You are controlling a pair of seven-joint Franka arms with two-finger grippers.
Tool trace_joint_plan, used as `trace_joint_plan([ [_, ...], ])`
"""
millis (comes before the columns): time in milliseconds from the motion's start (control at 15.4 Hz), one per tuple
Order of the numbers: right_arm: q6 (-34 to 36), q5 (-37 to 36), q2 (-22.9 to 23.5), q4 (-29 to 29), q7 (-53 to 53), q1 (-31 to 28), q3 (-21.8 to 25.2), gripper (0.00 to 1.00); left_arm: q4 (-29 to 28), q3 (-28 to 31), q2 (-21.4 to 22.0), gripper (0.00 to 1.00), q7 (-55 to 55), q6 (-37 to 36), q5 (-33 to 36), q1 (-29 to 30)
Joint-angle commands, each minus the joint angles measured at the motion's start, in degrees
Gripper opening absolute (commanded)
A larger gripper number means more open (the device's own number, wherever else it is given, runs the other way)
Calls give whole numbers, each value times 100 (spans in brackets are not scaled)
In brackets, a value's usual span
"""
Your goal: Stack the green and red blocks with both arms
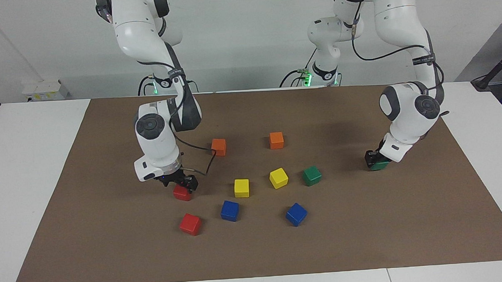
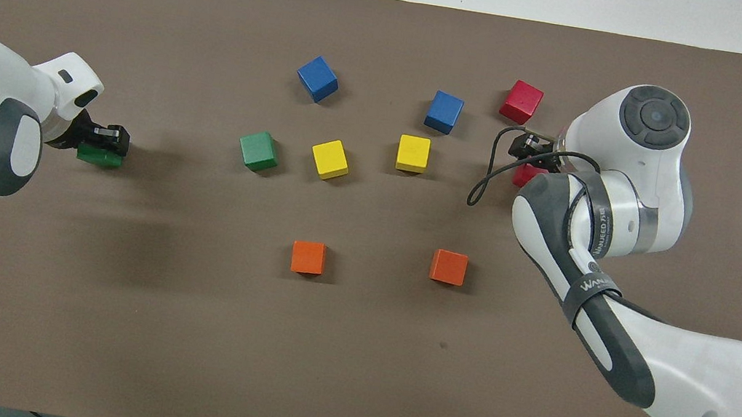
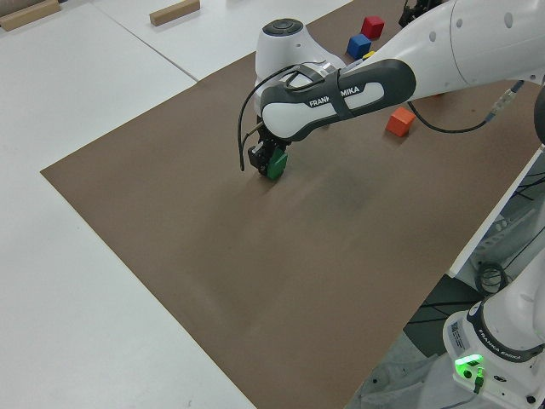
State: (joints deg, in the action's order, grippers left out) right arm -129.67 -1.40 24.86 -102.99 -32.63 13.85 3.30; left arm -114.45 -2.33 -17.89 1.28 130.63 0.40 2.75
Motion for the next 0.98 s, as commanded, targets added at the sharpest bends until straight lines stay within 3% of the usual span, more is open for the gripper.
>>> trace_joint_plan([
  [0,-182,-71,-25,-151,117,-23,-22,100,-69,-40,14,100,83,147,-14,67],
  [130,-190,-71,-33,-177,126,-23,-22,100,36,-31,49,100,92,24,-5,76],
  [260,-251,-71,-51,-239,134,3,-31,98,534,-22,58,100,-92,-587,-14,-28],
  [390,-339,-71,-60,-318,143,-5,-22,88,1264,-40,-47,100,-1002,-1327,-14,-396],
  [520,-375,-71,-78,-379,143,12,-31,76,1618,-57,-179,100,-2100,-1462,-58,-870],
  [650,-471,-71,-78,-406,152,3,-31,52,1583,-57,-223,100,-3103,-1235,-58,-1328],
  [846,-489,-62,-78,-415,152,12,-31,0,1583,-40,-460,100,-4027,-857,-49,-1865],
  [911,-489,-62,-78,-406,152,12,-31,0,1610,-40,-574,100,-4222,-734,-49,-2014],
])
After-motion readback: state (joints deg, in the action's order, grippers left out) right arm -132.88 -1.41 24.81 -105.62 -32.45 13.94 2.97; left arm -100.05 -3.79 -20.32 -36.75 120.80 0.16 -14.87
